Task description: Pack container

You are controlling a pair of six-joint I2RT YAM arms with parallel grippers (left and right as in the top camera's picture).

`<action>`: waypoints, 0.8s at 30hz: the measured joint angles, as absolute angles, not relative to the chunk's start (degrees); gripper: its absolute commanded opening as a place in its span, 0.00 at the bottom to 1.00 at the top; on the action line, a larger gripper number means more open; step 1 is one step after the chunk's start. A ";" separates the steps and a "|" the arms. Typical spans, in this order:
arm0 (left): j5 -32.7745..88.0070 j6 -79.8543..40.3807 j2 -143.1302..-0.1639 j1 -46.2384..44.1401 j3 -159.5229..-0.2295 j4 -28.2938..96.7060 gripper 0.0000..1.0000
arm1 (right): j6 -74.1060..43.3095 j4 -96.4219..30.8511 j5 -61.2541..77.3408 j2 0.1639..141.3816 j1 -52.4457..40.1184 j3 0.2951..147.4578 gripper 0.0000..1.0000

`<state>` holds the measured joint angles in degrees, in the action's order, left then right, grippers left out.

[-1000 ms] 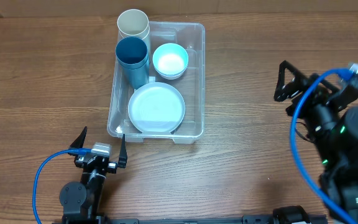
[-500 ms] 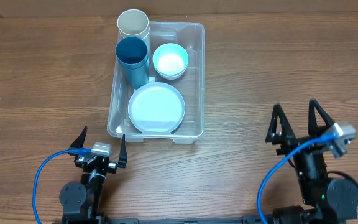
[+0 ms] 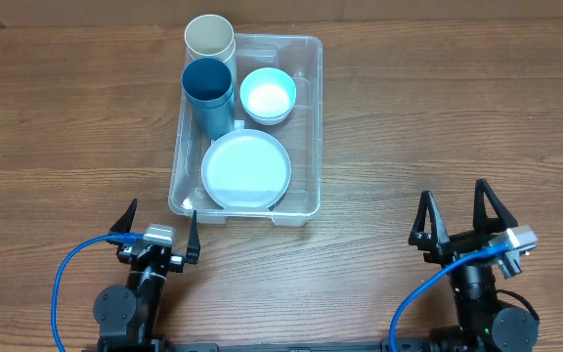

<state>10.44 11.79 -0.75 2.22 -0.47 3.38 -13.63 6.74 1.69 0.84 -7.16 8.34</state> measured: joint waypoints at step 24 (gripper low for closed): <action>10.41 11.79 -0.75 2.22 -0.47 3.38 1.00 | -6.15 -4.78 5.41 0.69 -7.16 1.04 1.00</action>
<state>10.41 11.79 -0.75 2.22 -0.47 3.38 -6.15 -4.78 5.41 0.69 -7.16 1.04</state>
